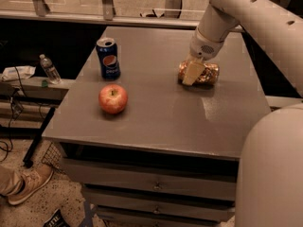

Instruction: Knock orange can over

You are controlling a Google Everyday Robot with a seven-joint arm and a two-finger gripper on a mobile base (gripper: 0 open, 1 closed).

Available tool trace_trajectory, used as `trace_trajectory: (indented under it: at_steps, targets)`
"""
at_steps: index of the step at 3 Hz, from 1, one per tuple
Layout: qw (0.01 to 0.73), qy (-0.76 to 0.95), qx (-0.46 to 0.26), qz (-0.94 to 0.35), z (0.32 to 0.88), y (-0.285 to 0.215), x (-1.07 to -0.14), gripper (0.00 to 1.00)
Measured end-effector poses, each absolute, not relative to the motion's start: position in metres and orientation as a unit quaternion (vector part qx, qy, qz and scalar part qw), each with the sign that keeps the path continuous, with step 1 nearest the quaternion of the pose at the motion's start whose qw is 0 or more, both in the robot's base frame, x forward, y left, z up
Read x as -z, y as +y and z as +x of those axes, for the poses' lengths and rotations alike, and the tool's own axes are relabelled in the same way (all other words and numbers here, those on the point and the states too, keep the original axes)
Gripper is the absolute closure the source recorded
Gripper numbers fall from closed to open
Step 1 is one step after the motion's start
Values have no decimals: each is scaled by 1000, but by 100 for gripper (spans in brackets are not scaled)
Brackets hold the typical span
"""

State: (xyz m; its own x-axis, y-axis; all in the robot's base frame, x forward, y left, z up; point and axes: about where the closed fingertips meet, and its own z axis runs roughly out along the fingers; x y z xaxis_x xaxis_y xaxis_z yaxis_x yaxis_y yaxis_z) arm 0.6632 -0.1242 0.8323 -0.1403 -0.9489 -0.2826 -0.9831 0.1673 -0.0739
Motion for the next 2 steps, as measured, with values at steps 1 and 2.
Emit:
trace_trajectory:
  at_steps: [1, 2]
  targets:
    - [133, 752, -65, -642, 664, -124, -832, 5]
    - [133, 752, -65, -642, 664, -123, -830, 0]
